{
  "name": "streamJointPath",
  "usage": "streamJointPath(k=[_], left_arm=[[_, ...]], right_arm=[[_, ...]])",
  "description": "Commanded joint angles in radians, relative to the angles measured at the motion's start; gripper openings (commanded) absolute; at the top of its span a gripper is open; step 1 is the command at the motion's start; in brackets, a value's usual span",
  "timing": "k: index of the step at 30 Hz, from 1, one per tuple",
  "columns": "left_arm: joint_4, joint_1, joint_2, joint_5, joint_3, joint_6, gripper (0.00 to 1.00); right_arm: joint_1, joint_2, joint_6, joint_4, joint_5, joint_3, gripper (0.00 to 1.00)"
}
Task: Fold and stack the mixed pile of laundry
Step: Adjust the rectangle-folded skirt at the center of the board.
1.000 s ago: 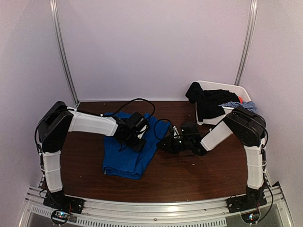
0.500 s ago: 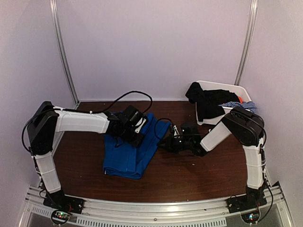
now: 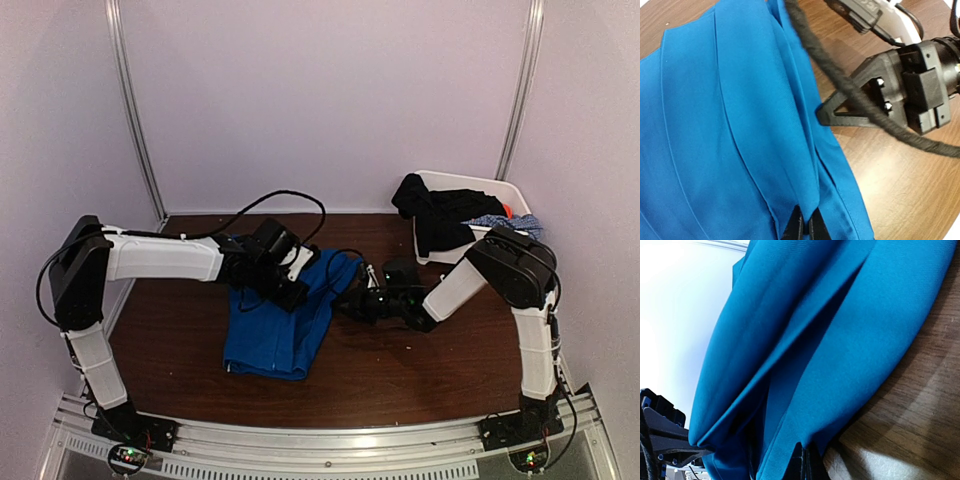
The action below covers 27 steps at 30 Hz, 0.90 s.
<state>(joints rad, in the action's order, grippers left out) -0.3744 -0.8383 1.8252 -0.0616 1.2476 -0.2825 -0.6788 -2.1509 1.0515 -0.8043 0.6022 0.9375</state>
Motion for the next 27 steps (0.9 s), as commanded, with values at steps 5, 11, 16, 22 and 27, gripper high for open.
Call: streamJointPath(k=[5,11,16,22,27], left_arm=[[-0.023,0.001,0.08,-0.106,0.131,-0.04,0.0],[-0.052,0.006,0.084,-0.069,0.117,-0.084,0.21],[0.001,0.015,-0.019,-0.047,0.007,-0.124,0.36],[-0.003,-0.024,-0.108,-0.028,-0.096,-0.164,0.38],[0.015,-0.061,-0.089,-0.022,-0.145,-0.211,0.37]], right_arm=[[-0.02,-0.047,-0.001,-0.003,-0.008,-0.022,0.0],[-0.014,-0.016,0.021,-0.059,-0.007,-0.077,0.23],[0.005,0.08,0.045,-0.105,-0.012,-0.2,0.39],[-0.026,0.164,0.081,-0.118,0.016,-0.29,0.42],[-0.087,0.104,0.148,-0.188,0.035,-0.277,0.48]])
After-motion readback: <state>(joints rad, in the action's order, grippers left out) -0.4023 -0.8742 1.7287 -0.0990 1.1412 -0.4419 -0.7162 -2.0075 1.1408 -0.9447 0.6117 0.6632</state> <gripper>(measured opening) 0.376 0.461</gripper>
